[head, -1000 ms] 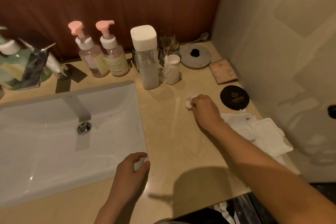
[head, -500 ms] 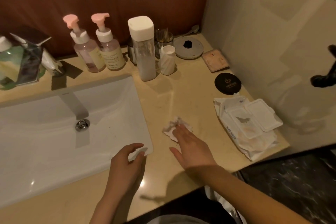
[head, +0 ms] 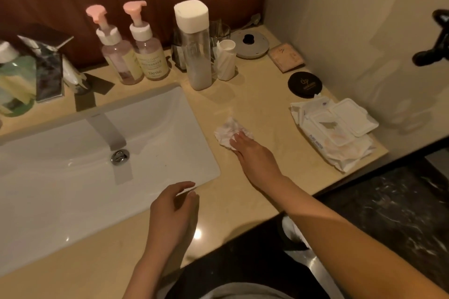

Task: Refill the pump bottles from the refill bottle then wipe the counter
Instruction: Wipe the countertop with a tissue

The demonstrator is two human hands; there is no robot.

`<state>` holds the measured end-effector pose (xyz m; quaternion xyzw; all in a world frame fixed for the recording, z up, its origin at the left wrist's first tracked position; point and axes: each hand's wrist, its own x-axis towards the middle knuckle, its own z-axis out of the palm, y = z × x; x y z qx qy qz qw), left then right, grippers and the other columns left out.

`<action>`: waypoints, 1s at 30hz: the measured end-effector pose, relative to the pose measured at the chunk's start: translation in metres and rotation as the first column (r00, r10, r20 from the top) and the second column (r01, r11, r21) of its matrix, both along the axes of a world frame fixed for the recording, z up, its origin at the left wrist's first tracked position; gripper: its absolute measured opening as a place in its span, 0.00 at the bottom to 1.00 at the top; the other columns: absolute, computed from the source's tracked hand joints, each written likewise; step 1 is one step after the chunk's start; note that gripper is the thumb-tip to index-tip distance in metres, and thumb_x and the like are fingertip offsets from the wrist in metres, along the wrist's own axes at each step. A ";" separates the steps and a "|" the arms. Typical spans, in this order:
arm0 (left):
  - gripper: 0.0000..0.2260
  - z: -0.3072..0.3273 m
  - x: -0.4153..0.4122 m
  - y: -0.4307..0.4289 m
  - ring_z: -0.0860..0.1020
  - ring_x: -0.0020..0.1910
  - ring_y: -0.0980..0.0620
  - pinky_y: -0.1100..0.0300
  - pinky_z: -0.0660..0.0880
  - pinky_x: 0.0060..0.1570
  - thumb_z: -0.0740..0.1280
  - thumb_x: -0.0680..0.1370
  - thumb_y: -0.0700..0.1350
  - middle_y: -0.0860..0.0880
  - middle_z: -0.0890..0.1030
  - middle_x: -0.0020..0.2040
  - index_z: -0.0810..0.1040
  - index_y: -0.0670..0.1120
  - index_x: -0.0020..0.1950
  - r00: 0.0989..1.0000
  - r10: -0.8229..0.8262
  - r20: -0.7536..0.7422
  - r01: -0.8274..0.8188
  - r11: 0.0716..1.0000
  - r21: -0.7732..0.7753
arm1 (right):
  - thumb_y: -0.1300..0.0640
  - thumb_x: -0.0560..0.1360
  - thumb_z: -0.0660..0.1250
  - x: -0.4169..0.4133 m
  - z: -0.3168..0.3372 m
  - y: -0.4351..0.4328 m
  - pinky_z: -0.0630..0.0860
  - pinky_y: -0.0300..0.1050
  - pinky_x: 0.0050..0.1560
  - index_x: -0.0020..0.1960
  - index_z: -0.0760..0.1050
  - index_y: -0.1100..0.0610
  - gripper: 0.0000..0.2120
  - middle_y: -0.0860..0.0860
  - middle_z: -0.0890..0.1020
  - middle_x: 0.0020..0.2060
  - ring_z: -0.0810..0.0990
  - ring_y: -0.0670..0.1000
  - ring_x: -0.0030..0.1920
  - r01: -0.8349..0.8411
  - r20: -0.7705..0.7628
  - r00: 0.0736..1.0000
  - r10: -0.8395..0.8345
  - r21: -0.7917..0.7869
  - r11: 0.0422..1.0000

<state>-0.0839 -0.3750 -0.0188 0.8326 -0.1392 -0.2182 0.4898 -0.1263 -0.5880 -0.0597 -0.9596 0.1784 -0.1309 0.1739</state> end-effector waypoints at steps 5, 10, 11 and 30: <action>0.08 -0.004 -0.004 -0.005 0.76 0.49 0.64 0.75 0.67 0.45 0.66 0.77 0.41 0.57 0.80 0.51 0.80 0.50 0.54 0.996 -0.071 0.052 0.070 0.997 0.024 | 0.58 0.62 0.70 -0.065 0.002 0.033 0.77 0.36 0.38 0.49 0.83 0.53 0.15 0.50 0.84 0.50 0.83 0.47 0.49 -0.160 -0.021 0.987 0.159 -0.092 0.983; 0.09 -0.005 -0.013 -0.013 0.78 0.54 0.58 0.68 0.70 0.53 0.67 0.77 0.40 0.55 0.81 0.53 0.80 0.48 0.55 0.991 -0.099 0.090 0.096 0.995 0.034 | 0.56 0.72 0.63 -0.125 0.001 -0.005 0.80 0.46 0.50 0.59 0.79 0.51 0.16 0.50 0.79 0.60 0.78 0.50 0.59 -0.060 -0.082 0.995 0.061 0.013 0.998; 0.09 -0.007 -0.014 -0.013 0.78 0.55 0.55 0.62 0.70 0.59 0.67 0.77 0.41 0.56 0.80 0.53 0.79 0.49 0.56 0.988 -0.106 0.111 0.100 0.993 0.060 | 0.56 0.74 0.62 -0.129 0.002 -0.017 0.79 0.50 0.52 0.62 0.77 0.51 0.17 0.51 0.76 0.63 0.76 0.52 0.62 -0.018 -0.097 0.995 0.020 0.019 1.000; 0.17 -0.012 -0.028 0.034 0.58 0.75 0.52 0.40 0.41 0.70 0.63 0.79 0.51 0.52 0.64 0.75 0.73 0.52 0.67 0.945 -0.209 0.252 0.034 0.830 0.557 | 0.63 0.61 0.78 -0.096 -0.012 0.073 0.72 0.46 0.58 0.58 0.79 0.51 0.26 0.57 0.76 0.63 0.75 0.55 0.63 -0.315 -0.120 0.939 0.322 0.070 0.946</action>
